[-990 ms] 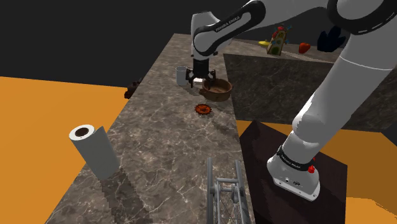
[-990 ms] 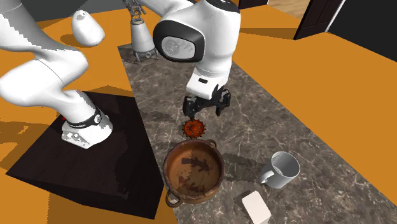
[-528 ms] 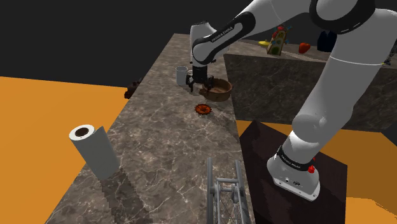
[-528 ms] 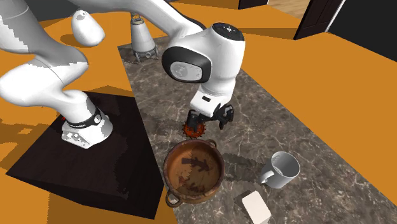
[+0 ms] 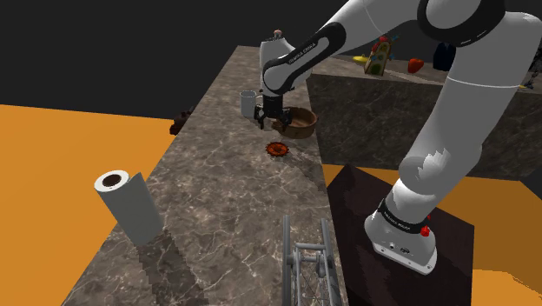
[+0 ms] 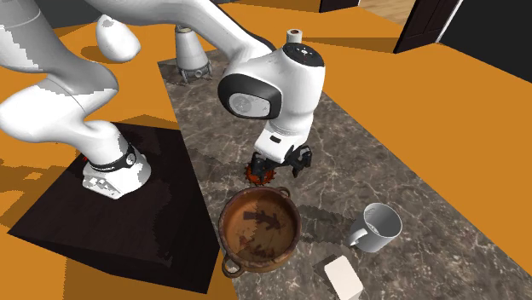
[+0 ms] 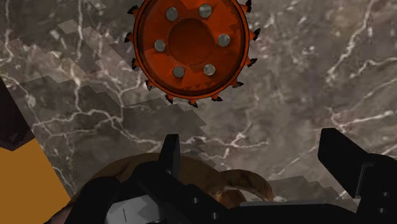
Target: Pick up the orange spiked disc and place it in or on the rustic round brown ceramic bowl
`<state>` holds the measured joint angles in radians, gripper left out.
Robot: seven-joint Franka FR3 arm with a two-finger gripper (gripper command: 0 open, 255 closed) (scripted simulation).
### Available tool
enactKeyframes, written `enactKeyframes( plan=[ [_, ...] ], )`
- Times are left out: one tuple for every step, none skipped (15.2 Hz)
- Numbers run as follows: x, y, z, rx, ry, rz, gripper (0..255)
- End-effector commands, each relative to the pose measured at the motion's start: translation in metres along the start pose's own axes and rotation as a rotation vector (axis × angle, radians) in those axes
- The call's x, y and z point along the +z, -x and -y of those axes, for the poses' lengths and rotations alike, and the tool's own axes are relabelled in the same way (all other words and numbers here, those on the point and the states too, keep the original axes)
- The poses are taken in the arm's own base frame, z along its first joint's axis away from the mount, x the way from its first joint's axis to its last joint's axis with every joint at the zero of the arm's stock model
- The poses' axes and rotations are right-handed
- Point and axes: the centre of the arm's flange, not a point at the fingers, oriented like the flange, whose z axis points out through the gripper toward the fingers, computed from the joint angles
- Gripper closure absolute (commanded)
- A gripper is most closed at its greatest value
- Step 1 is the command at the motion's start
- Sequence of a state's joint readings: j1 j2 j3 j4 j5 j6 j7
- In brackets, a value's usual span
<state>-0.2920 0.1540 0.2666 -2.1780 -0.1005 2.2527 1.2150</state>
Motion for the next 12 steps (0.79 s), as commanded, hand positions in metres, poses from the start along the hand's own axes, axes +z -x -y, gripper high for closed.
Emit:
enactKeyframes(
  plan=[
    [0.0001, 0.0, 0.0001, 0.0, 0.0, 0.0, 0],
    [0.0001, 0.0, 0.0, 0.0, 0.0, 0.0, 0],
    [0.0001, 0.0, 0.0, 0.0, 0.0, 0.0, 255],
    [0.0001, 0.0, 0.0, 0.0, 0.0, 0.0, 255],
    [0.0001, 0.0, 0.0, 0.0, 0.0, 0.0, 255],
    [0.0001, 0.0, 0.0, 0.0, 0.0, 0.0, 255],
    [0.0001, 0.0, 0.0, 0.0, 0.0, 0.0, 255],
    [0.0001, 0.0, 0.0, 0.0, 0.0, 0.0, 255],
    [0.0001, 0.0, 0.0, 0.0, 0.0, 0.0, 255],
    [0.0001, 0.0, 0.0, 0.0, 0.0, 0.0, 255],
    [0.0001, 0.0, 0.0, 0.0, 0.0, 0.0, 255],
    [0.0001, 0.0, 0.0, 0.0, 0.0, 0.0, 255]
  ],
)
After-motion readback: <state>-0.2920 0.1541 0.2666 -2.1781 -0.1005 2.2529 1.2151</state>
